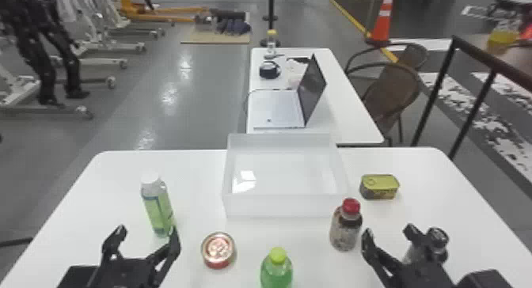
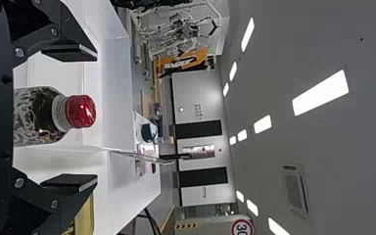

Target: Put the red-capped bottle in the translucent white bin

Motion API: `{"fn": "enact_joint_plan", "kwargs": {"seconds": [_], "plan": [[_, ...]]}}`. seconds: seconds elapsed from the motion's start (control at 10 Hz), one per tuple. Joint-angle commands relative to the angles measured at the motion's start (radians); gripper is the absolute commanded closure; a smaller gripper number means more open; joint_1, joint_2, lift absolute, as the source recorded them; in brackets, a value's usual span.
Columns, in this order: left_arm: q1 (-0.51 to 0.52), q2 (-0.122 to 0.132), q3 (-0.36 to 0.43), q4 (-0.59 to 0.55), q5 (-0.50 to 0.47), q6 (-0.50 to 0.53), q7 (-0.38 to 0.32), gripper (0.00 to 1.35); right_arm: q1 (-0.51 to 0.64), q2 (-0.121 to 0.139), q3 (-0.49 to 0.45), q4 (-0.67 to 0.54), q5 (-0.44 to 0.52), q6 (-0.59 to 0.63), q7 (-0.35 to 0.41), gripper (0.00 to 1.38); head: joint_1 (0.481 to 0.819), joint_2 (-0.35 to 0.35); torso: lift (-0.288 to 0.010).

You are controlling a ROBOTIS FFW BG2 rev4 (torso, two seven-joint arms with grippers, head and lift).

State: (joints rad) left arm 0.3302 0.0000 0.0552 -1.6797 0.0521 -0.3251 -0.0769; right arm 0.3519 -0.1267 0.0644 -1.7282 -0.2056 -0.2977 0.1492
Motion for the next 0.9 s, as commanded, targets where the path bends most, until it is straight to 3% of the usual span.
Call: {"fn": "enact_joint_plan", "kwargs": {"seconds": [0.0,0.5,0.8], "plan": [[0.0,-0.003,-0.002,0.0,0.0,0.0,0.0,0.25,0.015,0.002,0.0,-0.024,0.018,0.022,-0.027,0.38,0.549,0.0,-0.1],[0.0,-0.003,0.0,0.0,0.0,-0.002,0.0,0.26,0.047,0.019,0.002,-0.07,0.054,0.071,-0.112,0.38,0.549,0.0,-0.1],[0.001,-0.003,0.002,0.0,0.0,-0.003,0.0,0.25,0.035,0.015,0.002,-0.033,0.025,0.075,-0.103,0.33,0.549,0.0,-0.1]]}}
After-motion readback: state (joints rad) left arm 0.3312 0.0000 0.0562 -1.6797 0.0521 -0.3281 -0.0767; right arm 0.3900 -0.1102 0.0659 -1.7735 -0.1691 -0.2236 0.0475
